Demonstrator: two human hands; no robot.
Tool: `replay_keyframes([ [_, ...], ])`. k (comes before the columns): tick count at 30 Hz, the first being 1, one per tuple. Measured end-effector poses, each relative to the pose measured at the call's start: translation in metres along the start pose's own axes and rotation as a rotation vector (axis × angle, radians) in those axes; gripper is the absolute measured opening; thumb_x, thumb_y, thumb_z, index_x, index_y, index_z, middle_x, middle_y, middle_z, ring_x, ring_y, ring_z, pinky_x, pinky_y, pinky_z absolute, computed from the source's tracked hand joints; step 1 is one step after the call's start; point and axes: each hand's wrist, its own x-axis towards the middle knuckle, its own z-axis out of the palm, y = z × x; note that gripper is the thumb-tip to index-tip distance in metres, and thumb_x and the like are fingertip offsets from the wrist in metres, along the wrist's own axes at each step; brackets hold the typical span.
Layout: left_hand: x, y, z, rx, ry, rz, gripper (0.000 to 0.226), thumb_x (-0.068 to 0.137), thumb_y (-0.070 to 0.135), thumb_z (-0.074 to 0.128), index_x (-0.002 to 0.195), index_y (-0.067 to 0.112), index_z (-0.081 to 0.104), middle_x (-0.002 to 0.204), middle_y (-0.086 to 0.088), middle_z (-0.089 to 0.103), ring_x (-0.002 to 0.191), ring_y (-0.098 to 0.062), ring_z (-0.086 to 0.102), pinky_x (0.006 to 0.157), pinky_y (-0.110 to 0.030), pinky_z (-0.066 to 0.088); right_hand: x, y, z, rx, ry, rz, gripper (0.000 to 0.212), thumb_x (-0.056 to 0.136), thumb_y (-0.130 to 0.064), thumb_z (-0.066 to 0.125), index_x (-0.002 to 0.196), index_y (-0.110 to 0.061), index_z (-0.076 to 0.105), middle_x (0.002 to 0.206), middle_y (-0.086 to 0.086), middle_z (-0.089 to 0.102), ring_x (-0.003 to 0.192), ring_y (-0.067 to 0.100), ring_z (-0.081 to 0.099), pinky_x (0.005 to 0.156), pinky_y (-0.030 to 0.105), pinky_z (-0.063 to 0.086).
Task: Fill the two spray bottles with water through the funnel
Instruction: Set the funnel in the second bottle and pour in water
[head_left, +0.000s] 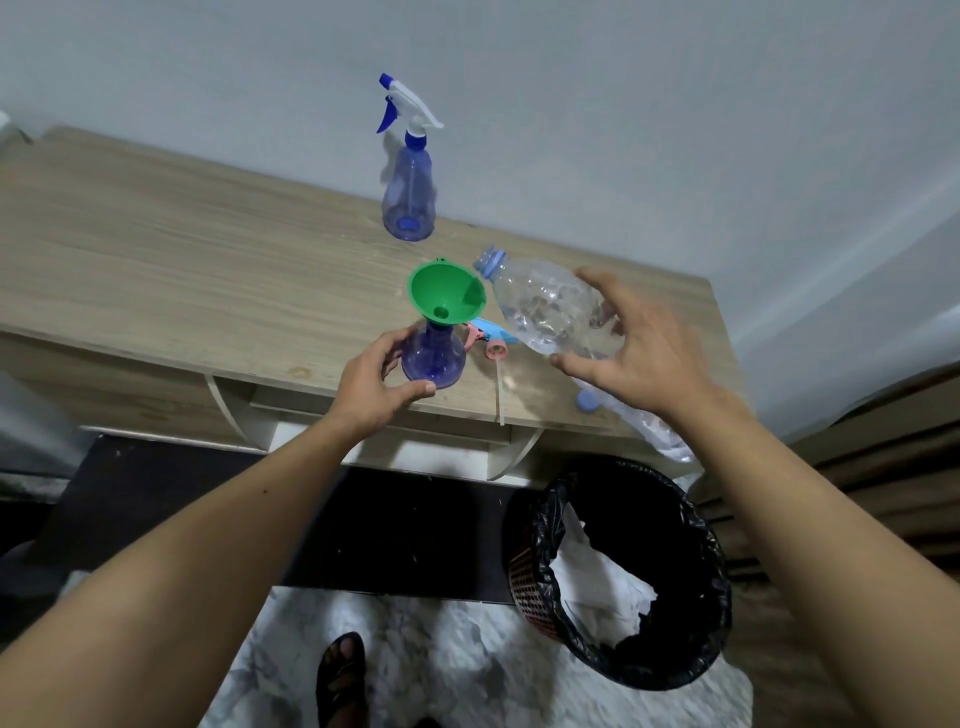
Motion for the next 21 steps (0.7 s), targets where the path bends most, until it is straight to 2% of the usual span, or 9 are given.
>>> replay_keyframes([
  [4,-0.001,0.003,0.000,-0.004,0.003,0.003,0.088,0.069,0.009,0.098,0.147,0.022,0.058,0.137,0.001,0.069,0.130,-0.010,0.064,0.119,-0.031,0.045,-0.001,0.001,0.007,0.115,0.056,0.058,0.090,0.070,-0.068,0.083,0.145,-0.054,0.034,0.104,-0.013,0.066,0.091,0.019,0.064,0.082,0.042,0.056],
  [14,-0.001,0.002,0.000,0.013,0.001,0.007,0.087,0.070,0.015,0.099,0.144,0.026,0.057,0.138,0.005,0.068,0.130,-0.007,0.064,0.116,-0.030,0.047,0.003,-0.001,0.005,0.443,0.255,0.226,0.086,0.068,-0.059,0.091,0.135,-0.059,0.038,0.097,-0.015,0.064,0.088,0.011,0.066,0.084,0.038,0.056],
  [18,0.000,0.003,-0.001,0.011,-0.003,0.000,0.087,0.069,0.014,0.100,0.145,0.025,0.057,0.138,0.004,0.069,0.129,-0.007,0.065,0.116,-0.032,0.048,0.018,-0.004,0.003,0.581,0.358,0.283,0.088,0.067,-0.056,0.093,0.139,-0.050,0.042,0.108,-0.007,0.061,0.092,0.020,0.068,0.087,0.044,0.060],
  [21,0.001,0.002,-0.002,0.018,-0.013,0.011,0.088,0.070,0.013,0.099,0.147,0.022,0.057,0.138,0.004,0.069,0.129,-0.006,0.065,0.116,-0.029,0.048,0.034,-0.006,0.004,0.638,0.419,0.301,0.090,0.066,-0.055,0.094,0.139,-0.048,0.041,0.112,-0.002,0.061,0.095,0.022,0.070,0.086,0.038,0.061],
])
